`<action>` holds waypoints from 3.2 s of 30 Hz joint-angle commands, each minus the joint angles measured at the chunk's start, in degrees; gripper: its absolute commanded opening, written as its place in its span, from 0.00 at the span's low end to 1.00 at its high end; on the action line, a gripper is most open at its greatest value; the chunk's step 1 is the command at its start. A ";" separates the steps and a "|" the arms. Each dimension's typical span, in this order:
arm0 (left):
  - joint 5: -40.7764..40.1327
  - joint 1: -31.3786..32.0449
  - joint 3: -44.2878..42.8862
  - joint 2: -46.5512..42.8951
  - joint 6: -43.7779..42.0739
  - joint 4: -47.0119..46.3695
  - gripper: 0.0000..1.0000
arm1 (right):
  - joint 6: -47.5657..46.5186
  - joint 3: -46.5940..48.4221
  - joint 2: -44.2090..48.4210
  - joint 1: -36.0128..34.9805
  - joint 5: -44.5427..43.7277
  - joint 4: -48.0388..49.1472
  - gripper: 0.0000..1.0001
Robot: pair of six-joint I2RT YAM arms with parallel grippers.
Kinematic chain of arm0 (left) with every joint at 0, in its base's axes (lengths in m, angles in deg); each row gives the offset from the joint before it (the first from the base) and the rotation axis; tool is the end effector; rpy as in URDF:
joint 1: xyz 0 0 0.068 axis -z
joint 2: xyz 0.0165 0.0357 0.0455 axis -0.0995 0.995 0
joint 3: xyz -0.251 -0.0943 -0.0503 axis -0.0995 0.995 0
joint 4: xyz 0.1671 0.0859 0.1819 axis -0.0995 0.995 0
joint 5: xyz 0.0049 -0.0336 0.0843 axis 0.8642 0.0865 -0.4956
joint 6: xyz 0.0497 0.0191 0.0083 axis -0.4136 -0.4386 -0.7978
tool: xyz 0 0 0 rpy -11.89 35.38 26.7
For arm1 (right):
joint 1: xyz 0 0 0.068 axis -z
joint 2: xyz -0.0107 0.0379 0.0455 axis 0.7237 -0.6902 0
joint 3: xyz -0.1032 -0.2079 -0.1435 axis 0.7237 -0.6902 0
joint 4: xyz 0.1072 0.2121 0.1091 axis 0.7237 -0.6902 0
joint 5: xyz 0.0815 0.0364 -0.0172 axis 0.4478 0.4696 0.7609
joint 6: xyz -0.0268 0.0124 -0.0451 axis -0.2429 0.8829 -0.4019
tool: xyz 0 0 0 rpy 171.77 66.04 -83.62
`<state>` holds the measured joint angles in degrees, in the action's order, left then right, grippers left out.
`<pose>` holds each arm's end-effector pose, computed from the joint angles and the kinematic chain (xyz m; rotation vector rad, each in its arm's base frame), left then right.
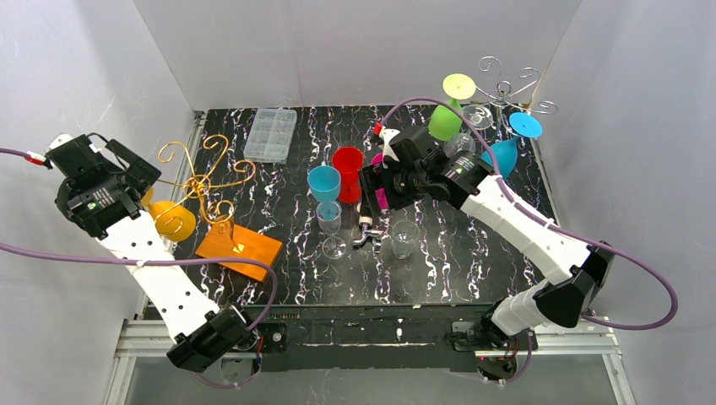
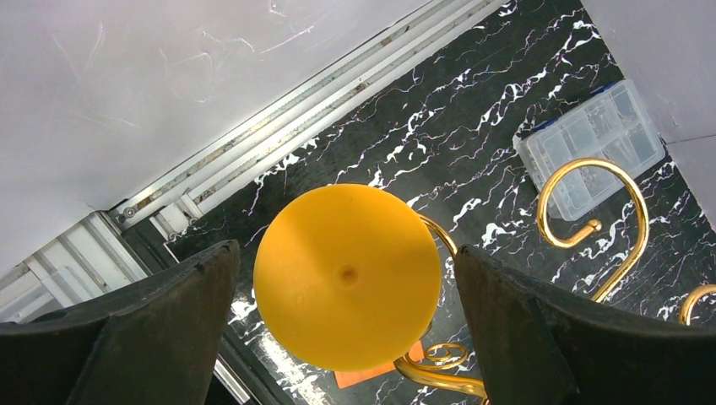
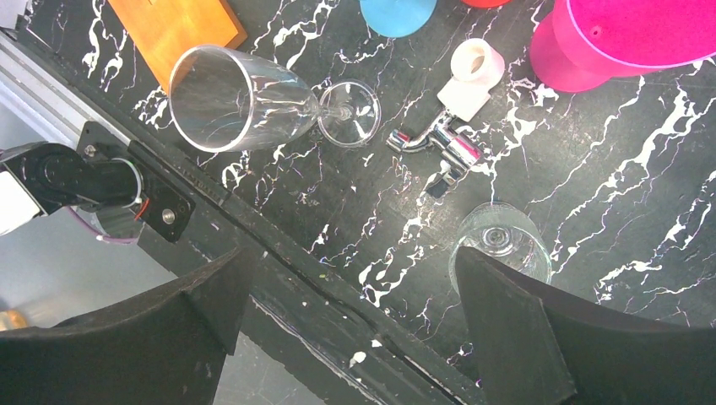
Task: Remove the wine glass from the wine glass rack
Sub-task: Pick up the wine glass from the wine rack.
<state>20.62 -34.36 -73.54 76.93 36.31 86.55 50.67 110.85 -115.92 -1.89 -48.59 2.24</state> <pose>0.1465 0.1253 0.4716 -1.0405 1.8244 0.2840 0.2008 0.2280 0.3891 -0.6080 2.3431 0.6448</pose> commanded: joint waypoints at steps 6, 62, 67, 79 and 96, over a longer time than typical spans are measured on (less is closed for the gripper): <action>-0.70 -0.45 2.07 -0.33 -0.12 -0.59 0.95 | -0.30 2.04 -0.41 -0.18 -0.26 0.95 0.98; 11.31 1.75 -5.44 2.75 0.07 -0.77 0.62 | 0.05 0.94 0.76 -0.18 -0.95 1.64 0.98; 11.71 3.40 -4.85 1.03 0.11 -0.47 0.61 | 0.23 0.41 1.28 -0.18 -1.02 1.75 0.98; 7.29 6.98 -3.88 -3.36 0.48 2.92 0.61 | 0.49 -1.56 2.61 -0.18 -0.56 2.18 0.98; -3.99 7.00 2.29 -12.28 -2.94 7.04 0.62 | 0.06 -4.52 4.57 -0.18 0.99 1.69 0.98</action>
<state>20.38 -27.48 -72.71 66.26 34.70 92.04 50.96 106.92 -114.13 -1.89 -48.26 2.98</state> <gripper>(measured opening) 0.733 0.983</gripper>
